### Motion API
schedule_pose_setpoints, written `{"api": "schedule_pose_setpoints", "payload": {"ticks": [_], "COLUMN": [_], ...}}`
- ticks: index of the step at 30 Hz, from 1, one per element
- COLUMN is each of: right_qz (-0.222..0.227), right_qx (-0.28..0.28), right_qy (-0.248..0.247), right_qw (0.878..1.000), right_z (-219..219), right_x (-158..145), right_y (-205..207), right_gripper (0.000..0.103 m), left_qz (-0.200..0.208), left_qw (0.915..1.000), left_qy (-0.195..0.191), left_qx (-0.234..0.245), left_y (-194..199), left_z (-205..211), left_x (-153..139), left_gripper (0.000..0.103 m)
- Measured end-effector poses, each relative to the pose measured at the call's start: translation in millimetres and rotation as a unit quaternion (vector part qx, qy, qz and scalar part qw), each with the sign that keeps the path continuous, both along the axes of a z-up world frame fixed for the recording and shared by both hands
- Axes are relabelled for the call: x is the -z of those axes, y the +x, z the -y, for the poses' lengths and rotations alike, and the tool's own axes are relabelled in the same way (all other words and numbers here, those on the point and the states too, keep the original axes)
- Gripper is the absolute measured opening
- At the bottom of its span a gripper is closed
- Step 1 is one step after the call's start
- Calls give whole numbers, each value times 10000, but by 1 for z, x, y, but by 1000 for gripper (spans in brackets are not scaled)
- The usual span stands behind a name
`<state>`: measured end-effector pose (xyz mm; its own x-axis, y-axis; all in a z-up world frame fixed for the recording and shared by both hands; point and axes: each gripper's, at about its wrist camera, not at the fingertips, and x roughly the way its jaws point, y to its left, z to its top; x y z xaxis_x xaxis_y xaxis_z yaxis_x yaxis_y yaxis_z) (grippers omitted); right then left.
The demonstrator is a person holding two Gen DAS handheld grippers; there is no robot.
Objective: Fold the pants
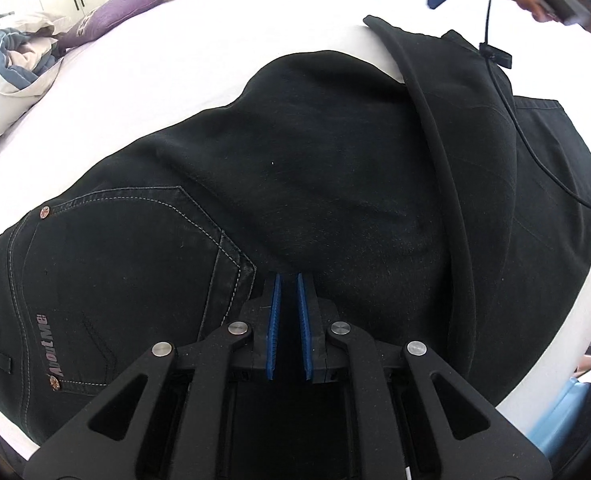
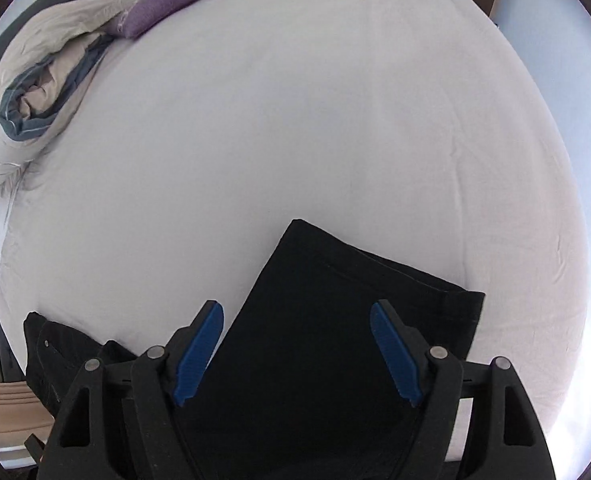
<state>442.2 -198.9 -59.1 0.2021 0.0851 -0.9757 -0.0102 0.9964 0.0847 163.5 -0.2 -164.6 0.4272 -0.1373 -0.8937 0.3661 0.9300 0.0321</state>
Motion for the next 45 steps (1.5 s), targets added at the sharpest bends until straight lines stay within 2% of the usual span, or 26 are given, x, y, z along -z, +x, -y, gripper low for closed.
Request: {"api": "schedule_pose_setpoints", "payload": {"ticks": [7,13,16,19,20,21,22,24,27,32,38,42,45], "right_qz": [-531,-852,-992,-977,-942,-892,-844,-829,-808,-489,327,965,1464], "right_qx": [76,419,525,546,515,468,427,395,364,405,555,764,799], "right_qy": [-551,-607,-586,-486,-468,-445,-435,-467,-313,3,568,892,824], "right_qw": [9970,9936,9920,9925,9931,9939,9946,9947,9956,9980,9963,9884,9825], "right_z": [-31,-27,-23,-24,-21,-14,-10,-4,14,42,81,116,138], "right_x": [37,62,74,79,78,77,74,71,67,50,-1,-43,-66], "right_y": [36,56,59,60,60,56,55,54,47,29,-6,-75,-127], "right_gripper": [79,78,71,68,65,56,40,19,10,5,4,3,3], "left_qz": [137,182,194,199,202,203,201,200,206,198,112,89,87], "left_qw": [9999,9998,9998,9998,9998,9998,9998,9998,9998,9997,9998,9997,9995], "left_qy": [-20,-82,-66,-7,9,17,15,7,29,111,109,179,251], "left_qx": [1,-20,-8,18,19,17,8,-8,-36,-40,-75,-121,-170], "left_y": [-16,-28,-31,-31,-31,-31,-31,-31,-32,-33,-29,-27,-24], "left_z": [-9,-19,-20,-18,-16,-14,-14,-12,-11,-7,-6,-3,1], "left_x": [7,2,1,1,1,0,0,0,0,4,3,2,2], "left_gripper": [9,9,9,9,9,9,9,9,9,9,9,9,9]}}
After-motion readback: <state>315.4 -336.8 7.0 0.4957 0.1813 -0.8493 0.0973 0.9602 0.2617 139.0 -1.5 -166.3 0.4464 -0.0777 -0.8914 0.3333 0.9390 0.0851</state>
